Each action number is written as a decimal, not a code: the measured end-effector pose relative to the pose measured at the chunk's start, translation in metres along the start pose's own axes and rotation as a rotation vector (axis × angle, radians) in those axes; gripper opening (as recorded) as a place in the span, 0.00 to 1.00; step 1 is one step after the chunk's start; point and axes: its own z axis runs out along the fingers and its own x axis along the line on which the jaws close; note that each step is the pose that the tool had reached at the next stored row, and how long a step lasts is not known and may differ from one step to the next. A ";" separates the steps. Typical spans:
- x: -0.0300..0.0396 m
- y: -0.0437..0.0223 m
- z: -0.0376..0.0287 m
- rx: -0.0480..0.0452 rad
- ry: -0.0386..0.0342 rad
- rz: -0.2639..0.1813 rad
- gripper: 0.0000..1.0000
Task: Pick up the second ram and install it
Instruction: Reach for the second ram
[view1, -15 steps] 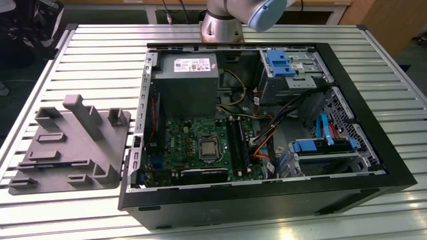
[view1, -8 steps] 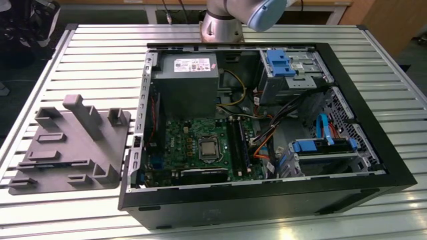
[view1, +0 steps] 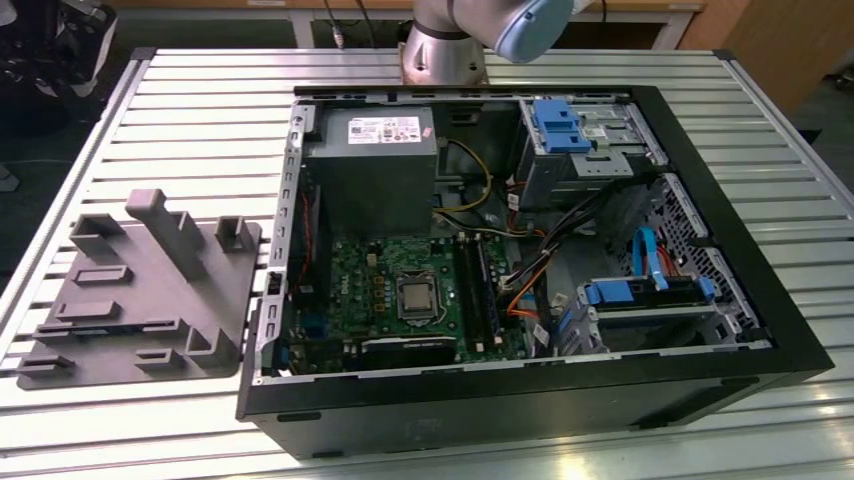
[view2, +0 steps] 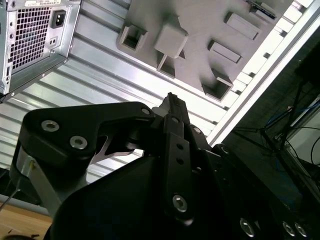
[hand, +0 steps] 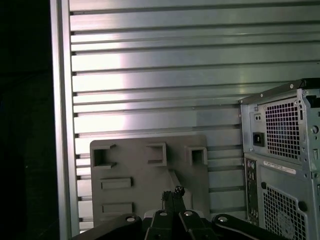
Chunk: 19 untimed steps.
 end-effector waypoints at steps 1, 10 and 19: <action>0.0000 -0.0007 0.0000 0.0001 0.0000 0.000 0.11; 0.0002 -0.0058 0.0008 0.0005 0.0000 0.000 0.11; 0.0006 -0.0090 0.0016 0.0006 -0.0001 0.000 0.11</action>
